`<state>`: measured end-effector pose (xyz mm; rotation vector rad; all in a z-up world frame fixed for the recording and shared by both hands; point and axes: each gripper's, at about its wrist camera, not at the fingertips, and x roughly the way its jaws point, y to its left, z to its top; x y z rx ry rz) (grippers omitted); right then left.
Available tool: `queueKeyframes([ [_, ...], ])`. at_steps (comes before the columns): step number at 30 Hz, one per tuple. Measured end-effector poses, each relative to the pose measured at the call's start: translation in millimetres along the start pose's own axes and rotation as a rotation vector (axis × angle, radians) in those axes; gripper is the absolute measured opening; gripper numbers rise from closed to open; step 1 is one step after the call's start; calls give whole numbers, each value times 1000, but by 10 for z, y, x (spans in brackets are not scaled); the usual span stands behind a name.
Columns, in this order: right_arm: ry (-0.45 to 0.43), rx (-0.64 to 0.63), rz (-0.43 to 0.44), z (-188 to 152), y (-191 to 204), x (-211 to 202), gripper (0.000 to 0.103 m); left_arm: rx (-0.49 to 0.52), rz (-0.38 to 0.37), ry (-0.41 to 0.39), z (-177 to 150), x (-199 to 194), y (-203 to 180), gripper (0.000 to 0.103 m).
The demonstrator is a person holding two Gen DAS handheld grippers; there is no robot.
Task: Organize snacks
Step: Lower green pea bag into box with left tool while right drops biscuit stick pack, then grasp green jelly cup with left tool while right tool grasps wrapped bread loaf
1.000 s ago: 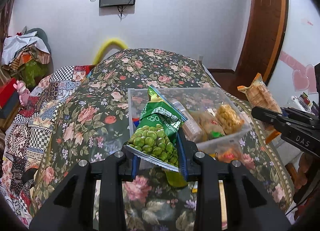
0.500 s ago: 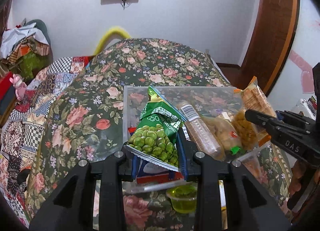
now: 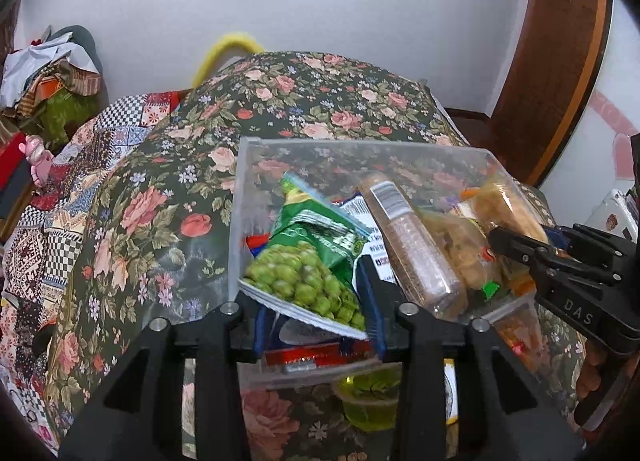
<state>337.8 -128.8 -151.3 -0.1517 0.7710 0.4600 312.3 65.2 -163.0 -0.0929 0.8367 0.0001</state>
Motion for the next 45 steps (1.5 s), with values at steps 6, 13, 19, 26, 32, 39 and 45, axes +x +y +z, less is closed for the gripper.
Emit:
queueKeyframes([
  [6, -5, -15, 17, -66, 17, -151, 38, 26, -2, -9, -83, -160, -46, 54],
  [13, -37, -30, -4, -209, 67, -424, 53, 43, -8, -25, -206, -420, -35, 60],
  [19, -55, -12, 16, -343, 106, -609, 64, 44, -13, -36, -380, -634, -10, 64],
  [26, -24, -4, 51, -611, 290, -669, 78, 70, -20, -31, -677, -845, -13, 67],
  [32, 47, 5, 86, -797, 491, -538, 78, 92, -17, -10, -939, -929, 12, 67],
  [39, 140, -60, 74, -947, 707, -329, 78, 81, -17, 35, -1153, -877, 80, 67],
  [45, 144, -59, 94, -1048, 621, -378, 78, 80, -25, 59, -1194, -775, 36, 67],
])
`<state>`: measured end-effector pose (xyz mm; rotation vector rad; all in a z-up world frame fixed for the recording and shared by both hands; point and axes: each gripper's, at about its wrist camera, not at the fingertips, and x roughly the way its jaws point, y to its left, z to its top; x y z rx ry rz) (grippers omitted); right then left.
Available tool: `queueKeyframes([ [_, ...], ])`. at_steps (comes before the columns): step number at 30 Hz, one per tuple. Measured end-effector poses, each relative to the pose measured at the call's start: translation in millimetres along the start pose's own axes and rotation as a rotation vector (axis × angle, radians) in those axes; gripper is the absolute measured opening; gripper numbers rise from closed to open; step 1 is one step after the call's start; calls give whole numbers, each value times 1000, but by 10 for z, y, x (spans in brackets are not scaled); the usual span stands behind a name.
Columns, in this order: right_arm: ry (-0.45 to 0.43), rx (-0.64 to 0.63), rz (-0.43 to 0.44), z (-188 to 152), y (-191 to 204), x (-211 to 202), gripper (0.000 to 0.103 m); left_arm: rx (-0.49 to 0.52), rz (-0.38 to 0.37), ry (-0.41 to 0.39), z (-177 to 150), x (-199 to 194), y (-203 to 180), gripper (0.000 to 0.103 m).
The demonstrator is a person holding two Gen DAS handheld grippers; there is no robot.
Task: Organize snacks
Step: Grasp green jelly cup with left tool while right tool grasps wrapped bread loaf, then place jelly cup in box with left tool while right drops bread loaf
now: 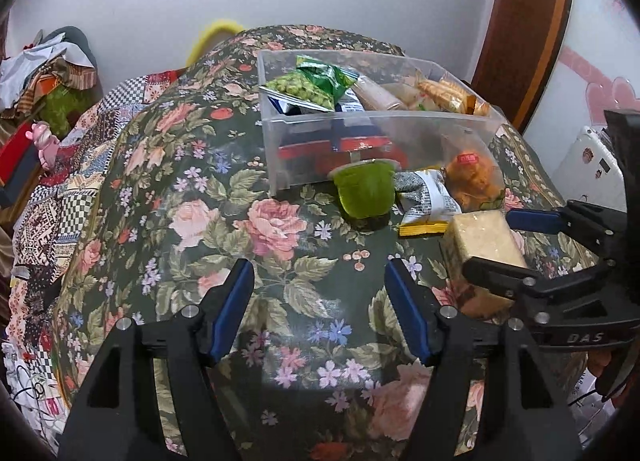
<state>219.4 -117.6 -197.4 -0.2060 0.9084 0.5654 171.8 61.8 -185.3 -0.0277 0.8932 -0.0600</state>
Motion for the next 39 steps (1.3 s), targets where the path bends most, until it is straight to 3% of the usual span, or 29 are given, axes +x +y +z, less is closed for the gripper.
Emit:
queueKeyframes([
  [7, 20, 31, -23, -145, -287, -41, 74, -3, -17, 15, 69, 148, -107, 67],
  [9, 24, 42, 0, -176, -325, -28, 60, -2, -20, 20, 100, 207, -140, 67],
  [12, 9, 47, 20, -210, -353, -34, 54, -9, -21, 32, 166, 315, -188, 67],
  [26, -93, 97, 30, -274, -562, -317, 53, -111, -72, 100, 546, 836, -218, 67],
  [28, -96, 111, 29, -283, -604, -327, 53, -118, -74, 104, 583, 889, -221, 61],
  [30, -96, 121, 29, -293, -633, -331, 53, -128, -83, 117, 600, 949, -210, 47],
  [39, -125, 132, 27, -210, -648, -427, 53, -79, -68, 59, 453, 683, -213, 46],
])
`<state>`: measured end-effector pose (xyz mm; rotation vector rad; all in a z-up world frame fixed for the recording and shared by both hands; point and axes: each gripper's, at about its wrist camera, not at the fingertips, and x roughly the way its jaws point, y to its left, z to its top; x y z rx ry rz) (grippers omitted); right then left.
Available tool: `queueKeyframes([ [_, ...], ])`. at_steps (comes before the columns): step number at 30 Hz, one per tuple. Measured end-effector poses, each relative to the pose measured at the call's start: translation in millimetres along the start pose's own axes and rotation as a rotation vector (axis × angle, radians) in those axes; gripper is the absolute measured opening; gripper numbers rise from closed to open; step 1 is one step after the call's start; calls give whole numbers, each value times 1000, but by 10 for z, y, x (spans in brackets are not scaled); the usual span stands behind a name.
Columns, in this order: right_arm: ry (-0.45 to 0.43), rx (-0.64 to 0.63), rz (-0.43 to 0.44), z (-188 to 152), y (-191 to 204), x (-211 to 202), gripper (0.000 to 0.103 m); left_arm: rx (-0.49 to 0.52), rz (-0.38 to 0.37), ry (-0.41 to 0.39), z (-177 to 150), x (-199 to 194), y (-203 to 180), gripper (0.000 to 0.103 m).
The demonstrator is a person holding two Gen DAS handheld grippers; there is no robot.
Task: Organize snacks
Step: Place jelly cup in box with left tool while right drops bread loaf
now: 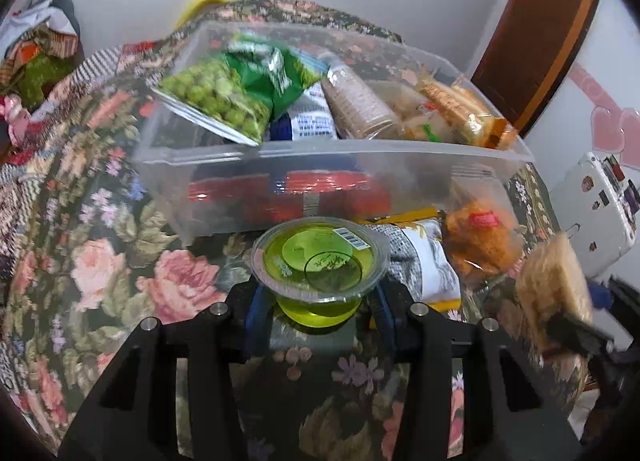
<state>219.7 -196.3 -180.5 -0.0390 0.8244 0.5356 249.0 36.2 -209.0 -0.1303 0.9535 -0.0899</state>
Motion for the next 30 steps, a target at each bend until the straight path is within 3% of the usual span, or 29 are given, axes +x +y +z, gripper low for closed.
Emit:
queueKeyframes([
  [14, -104, -32, -14, 443, 81, -143, 53, 28, -7, -192, 224, -829, -40, 46],
  [24, -191, -64, -10, 835, 210, -197, 53, 37, 19, -276, 530, -1032, 1, 46],
  [30, -205, -61, -6, 1070, 247, -42, 53, 46, 39, -293, 742, -956, 29, 46],
])
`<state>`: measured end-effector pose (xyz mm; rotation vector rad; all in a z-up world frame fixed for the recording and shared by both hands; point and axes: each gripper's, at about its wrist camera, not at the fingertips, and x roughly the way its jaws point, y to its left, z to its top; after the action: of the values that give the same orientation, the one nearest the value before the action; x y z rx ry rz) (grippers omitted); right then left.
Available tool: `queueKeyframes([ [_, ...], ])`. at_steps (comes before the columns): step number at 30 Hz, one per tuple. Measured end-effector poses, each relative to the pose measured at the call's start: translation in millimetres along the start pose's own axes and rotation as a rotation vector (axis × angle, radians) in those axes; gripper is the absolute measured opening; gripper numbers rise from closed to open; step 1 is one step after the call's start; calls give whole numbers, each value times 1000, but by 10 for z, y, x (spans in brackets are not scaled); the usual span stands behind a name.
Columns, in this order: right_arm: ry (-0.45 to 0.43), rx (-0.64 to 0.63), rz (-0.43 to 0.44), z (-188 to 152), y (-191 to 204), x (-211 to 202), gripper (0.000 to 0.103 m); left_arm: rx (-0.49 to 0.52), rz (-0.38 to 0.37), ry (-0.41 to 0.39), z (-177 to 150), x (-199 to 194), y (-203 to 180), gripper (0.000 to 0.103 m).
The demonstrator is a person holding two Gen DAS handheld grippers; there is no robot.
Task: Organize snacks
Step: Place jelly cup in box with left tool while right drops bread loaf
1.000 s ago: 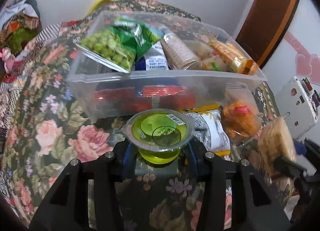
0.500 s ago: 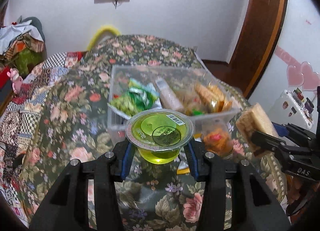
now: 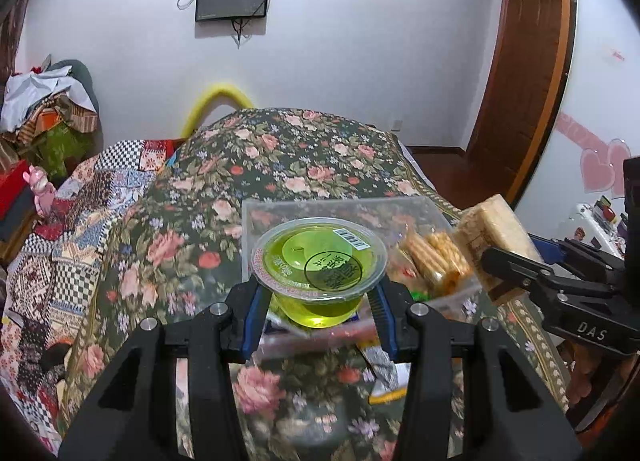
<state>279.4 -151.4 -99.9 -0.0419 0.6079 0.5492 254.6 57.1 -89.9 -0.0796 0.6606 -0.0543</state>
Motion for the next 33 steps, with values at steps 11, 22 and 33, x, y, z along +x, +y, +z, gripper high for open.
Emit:
queueKeyframes([
  [11, 62, 2, -12, 203, -26, 544, 53, -32, 17, 61, 215, 588, 89, 46],
  [22, 156, -6, -27, 193, -104, 917, 53, -58, 25, 133, 211, 999, 127, 46],
  [33, 155, -19, -30, 194, -105, 802, 59, -5, 27, 82, 142, 753, 8, 65],
])
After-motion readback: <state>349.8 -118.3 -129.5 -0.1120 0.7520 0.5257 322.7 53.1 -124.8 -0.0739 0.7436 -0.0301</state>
